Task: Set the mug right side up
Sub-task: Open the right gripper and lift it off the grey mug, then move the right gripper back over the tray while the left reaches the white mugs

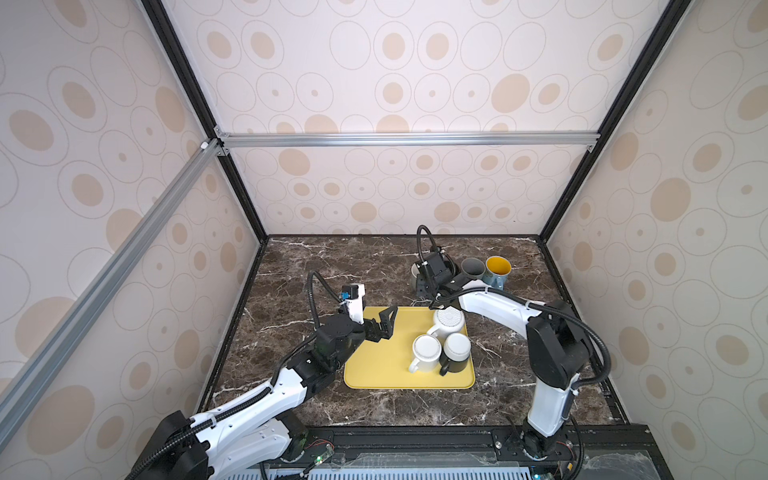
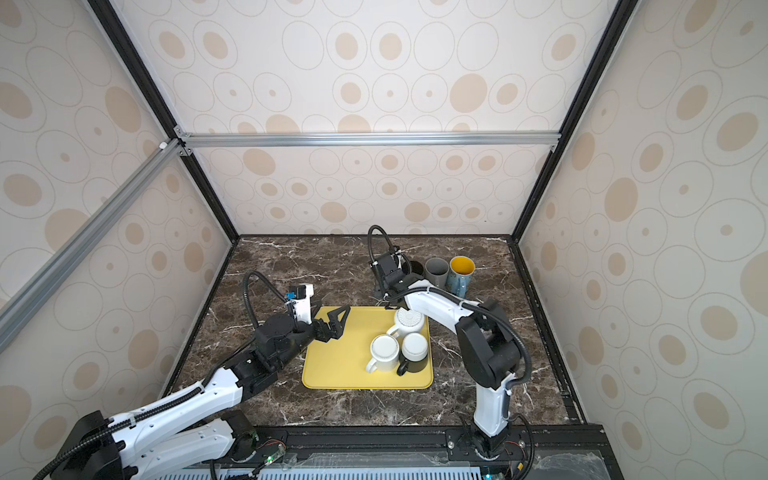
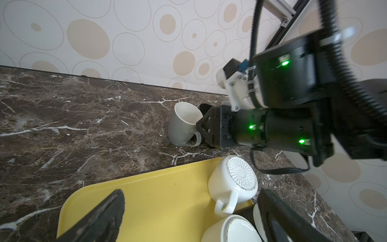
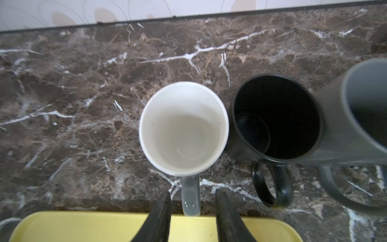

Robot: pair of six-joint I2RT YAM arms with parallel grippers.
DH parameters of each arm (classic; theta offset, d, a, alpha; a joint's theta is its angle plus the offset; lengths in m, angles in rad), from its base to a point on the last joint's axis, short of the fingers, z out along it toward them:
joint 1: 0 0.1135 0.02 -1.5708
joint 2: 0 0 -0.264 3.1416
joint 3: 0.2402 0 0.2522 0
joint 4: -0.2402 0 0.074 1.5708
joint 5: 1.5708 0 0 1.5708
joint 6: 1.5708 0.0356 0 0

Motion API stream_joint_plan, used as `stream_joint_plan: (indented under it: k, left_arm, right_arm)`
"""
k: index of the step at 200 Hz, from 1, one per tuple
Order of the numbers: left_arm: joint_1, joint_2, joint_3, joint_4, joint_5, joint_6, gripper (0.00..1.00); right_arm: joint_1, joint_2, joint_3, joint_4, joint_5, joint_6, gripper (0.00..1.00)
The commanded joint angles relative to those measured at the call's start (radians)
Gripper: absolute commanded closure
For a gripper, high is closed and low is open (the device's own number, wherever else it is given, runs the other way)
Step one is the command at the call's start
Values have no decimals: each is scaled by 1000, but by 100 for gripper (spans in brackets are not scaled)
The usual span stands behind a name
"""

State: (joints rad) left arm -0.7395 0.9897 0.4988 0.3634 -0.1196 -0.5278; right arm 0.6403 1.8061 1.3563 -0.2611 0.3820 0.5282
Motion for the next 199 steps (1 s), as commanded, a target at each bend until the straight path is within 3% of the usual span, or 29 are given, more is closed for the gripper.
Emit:
stream_joint_plan:
  k: [1,39,92,115,141,199]
  left_arm:
    - [1,11,36,-20,-30,27,0]
    - [1,16,12,-2,-43,110,0]
    - [2,11,52,-167,-94,167,0]
    - [1,65,122,-296,-102,173,0]
    - [1,83,131,-329,-94,167,0]
    - [-34,73,137,-378,119,165,2]
  right_arm:
    - [7,-124,-54,27,1,-32,62]
    - [9,-326,-271,213,-76,-85,60]
    - [9,-504,-446,231,-297,-201,53]
    - [18,-565,-509,203,-324,-229,52]
    - [42,-650,-565,155,-316,-253,49]
    - [62,-807,-650,55,-288,-214,45]
